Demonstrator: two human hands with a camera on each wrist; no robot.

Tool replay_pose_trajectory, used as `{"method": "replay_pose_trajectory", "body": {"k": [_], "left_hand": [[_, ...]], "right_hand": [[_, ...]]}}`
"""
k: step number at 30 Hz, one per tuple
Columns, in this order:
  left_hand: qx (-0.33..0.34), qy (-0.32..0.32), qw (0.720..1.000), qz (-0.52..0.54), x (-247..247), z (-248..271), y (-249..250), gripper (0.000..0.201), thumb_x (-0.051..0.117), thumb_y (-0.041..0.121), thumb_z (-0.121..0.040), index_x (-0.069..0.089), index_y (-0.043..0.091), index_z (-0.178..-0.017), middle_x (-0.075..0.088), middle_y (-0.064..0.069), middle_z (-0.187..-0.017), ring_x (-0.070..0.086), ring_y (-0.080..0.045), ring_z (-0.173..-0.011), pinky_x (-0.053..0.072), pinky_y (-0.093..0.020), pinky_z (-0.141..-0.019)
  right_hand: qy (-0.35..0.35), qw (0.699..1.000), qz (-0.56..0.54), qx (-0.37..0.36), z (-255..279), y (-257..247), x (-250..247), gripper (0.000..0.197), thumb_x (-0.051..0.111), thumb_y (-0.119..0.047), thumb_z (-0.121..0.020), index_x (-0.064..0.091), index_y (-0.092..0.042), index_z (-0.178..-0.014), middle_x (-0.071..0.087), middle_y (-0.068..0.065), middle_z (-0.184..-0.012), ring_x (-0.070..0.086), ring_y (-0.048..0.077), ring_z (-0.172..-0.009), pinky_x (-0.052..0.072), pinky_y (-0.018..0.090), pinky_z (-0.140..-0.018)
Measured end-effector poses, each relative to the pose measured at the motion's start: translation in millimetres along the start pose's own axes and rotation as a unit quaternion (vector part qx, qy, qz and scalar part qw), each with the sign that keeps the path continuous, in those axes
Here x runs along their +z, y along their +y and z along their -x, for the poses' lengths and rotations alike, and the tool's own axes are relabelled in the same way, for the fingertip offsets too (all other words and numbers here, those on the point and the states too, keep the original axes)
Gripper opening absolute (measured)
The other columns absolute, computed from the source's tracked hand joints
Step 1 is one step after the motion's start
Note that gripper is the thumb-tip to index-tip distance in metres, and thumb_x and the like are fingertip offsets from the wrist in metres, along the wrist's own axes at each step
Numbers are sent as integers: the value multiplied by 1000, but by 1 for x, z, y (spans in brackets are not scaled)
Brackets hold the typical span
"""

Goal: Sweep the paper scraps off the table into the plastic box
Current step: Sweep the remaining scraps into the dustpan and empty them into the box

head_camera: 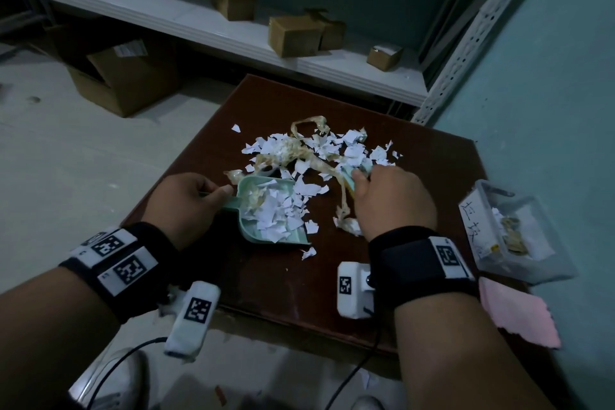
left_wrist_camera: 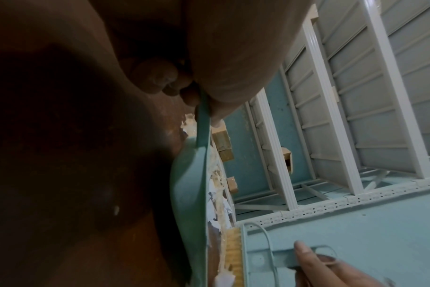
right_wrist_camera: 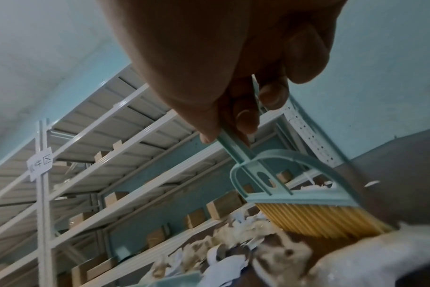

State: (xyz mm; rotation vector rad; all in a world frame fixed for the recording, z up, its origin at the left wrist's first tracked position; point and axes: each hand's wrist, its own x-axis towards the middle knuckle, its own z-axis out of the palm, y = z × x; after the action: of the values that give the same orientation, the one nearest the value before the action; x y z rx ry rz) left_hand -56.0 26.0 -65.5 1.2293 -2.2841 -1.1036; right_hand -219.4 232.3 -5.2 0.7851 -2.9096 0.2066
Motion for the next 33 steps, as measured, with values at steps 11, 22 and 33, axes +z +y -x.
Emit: {"method": "replay_pose_trajectory", "body": {"k": [11, 22, 33], "left_hand": [[-21, -5, 997, 79, 18, 1, 3, 32, 74, 44, -92, 75, 16, -76, 73, -6, -71, 66, -23, -59, 60, -43, -67], [-3, 20, 974, 227, 39, 25, 39, 34, 74, 40, -94, 69, 12, -75, 58, 6, -44, 49, -10, -38, 43, -27, -46], [93, -2, 970, 225, 73, 38, 119, 35, 73, 42, -94, 71, 14, -73, 59, 6, -46, 52, -13, -39, 47, -30, -53]], "right_hand": [[10, 987, -148, -58, 7, -23, 2, 47, 39, -51, -106, 48, -19, -72, 50, -3, -67, 50, 17, -64, 32, 33, -55], [127, 953, -275, -2, 6, 47, -40, 50, 48, -48, -103, 59, -14, -68, 59, -1, -64, 56, 17, -62, 39, 33, -58], [220, 904, -359, 75, 28, 122, -83, 43, 53, -41, -104, 62, -15, -71, 62, -9, -63, 61, -3, -55, 38, 11, -49]]}}
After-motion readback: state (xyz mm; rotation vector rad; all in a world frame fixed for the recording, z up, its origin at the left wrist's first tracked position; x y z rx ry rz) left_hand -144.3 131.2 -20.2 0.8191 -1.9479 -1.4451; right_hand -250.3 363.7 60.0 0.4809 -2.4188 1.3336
